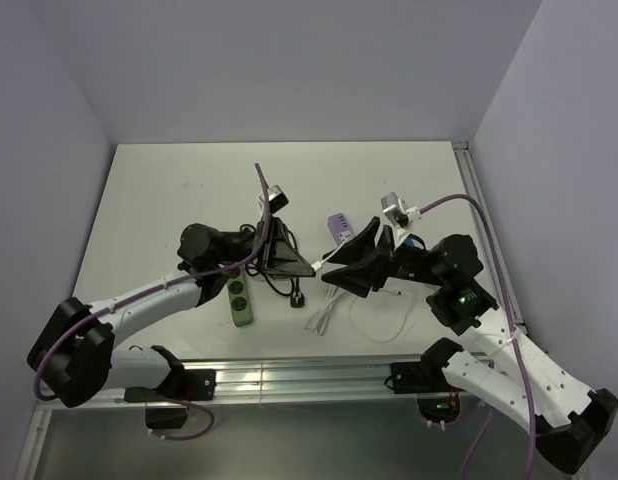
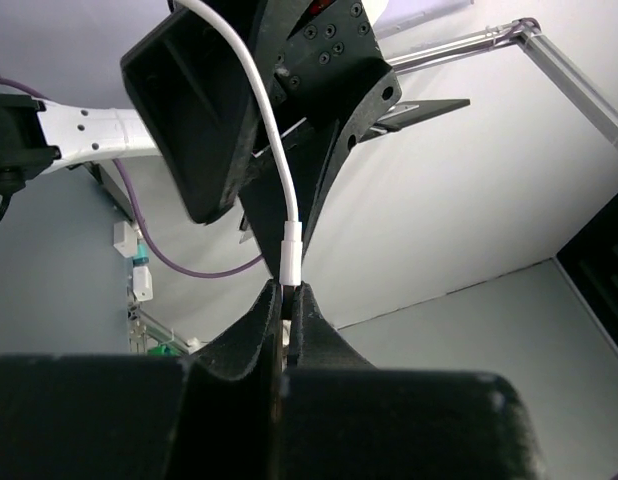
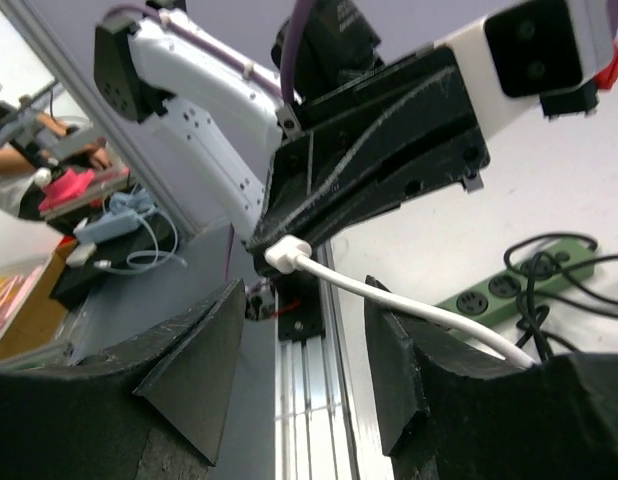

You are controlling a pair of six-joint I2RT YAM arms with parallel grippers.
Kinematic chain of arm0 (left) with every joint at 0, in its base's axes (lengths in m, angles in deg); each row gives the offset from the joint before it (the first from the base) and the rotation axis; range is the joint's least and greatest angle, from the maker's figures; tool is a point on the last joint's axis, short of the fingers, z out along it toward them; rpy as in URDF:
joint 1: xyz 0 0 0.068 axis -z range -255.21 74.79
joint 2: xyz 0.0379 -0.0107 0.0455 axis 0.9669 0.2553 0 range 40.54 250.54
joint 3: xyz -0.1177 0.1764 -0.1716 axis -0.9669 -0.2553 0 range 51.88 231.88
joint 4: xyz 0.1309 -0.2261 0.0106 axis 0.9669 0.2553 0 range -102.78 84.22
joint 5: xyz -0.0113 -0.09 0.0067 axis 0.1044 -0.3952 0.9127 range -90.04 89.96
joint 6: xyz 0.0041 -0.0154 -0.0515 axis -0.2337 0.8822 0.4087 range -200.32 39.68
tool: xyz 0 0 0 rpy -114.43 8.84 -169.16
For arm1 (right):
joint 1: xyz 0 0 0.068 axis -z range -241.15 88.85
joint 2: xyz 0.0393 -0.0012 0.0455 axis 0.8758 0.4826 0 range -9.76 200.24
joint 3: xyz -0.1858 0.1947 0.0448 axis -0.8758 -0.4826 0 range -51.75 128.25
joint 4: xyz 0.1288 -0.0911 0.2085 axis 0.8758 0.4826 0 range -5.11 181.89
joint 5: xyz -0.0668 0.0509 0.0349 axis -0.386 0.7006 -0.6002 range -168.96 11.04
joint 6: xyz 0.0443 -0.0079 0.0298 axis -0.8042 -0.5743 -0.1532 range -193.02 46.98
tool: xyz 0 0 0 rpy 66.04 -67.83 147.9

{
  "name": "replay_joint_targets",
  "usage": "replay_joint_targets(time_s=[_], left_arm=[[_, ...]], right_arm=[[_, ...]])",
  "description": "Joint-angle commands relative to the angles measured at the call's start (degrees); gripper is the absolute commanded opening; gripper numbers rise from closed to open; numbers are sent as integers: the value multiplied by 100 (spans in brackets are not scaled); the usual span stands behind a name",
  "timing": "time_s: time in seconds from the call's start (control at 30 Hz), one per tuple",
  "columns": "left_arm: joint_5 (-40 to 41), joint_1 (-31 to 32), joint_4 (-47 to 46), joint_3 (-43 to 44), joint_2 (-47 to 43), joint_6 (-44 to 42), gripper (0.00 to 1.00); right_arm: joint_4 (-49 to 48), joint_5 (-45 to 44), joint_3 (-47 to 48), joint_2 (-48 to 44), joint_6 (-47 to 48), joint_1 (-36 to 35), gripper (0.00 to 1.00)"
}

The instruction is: Insert the plug

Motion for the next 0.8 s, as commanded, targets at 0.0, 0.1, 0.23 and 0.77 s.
replay_joint_targets(time_s=[0.0,0.1,0.23,0.77], left_arm=[[100,35,-94,373,-76,-90,0],[100,35,1477,680,-270,-1266,0],[135,44,2165,909,-296,-2084,0],[1023,79,4874,1472,-604,-4741,0]], right_arm=[[-568,-407,28,-116,-218,-62,58],[-515,-426,72,-142,-420,-53,55],[-164,-531,81,-335,-193,-62,55],[706,-2113,424,-230,-1439,-62,46]])
